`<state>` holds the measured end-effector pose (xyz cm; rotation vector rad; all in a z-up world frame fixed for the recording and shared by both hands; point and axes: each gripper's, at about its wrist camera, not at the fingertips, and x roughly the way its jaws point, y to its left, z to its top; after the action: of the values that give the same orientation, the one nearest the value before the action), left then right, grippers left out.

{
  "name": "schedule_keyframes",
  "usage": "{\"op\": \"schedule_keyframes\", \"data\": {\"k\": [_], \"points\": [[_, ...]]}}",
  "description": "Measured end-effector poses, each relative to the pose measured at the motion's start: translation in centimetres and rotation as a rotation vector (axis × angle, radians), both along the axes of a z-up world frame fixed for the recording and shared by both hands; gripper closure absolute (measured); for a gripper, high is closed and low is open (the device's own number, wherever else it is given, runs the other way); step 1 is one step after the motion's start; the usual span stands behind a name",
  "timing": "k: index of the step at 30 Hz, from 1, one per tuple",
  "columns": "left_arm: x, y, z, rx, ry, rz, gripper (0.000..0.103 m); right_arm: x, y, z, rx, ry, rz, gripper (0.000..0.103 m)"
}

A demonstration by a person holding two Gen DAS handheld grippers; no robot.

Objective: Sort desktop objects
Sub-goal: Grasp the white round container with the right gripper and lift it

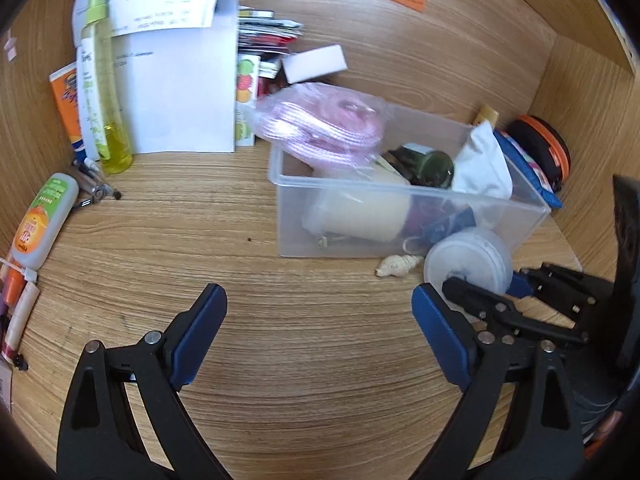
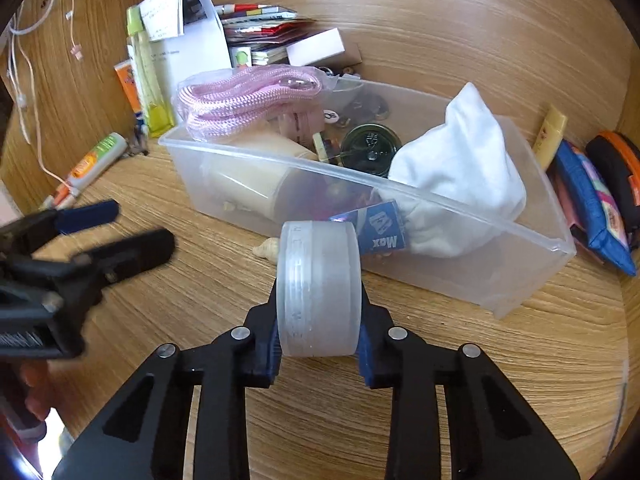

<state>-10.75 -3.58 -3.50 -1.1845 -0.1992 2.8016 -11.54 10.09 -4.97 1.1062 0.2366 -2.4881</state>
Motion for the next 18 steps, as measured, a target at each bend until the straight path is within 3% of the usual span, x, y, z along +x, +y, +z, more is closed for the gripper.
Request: {"op": "schedule_keyframes", "data": {"k": [8,12,18], "points": [[-0.9,3.3,-0.4,-0.083,0.002,-0.034,0.009,1.0,2.4,1.2,-0.021,0.051,-0.012,0.076],[-1.5,4.6,-0.8,-0.098,-0.016,-0.05,0.022,1.0,3.8,1.4,-0.009,0.06,-0.019,0.076],[-2.7,6.4,-1.5,-0.124,-0.05,-0.056,0.034,1.1,5.2,1.5,0.019,0.053,0.0,0.076]]}}
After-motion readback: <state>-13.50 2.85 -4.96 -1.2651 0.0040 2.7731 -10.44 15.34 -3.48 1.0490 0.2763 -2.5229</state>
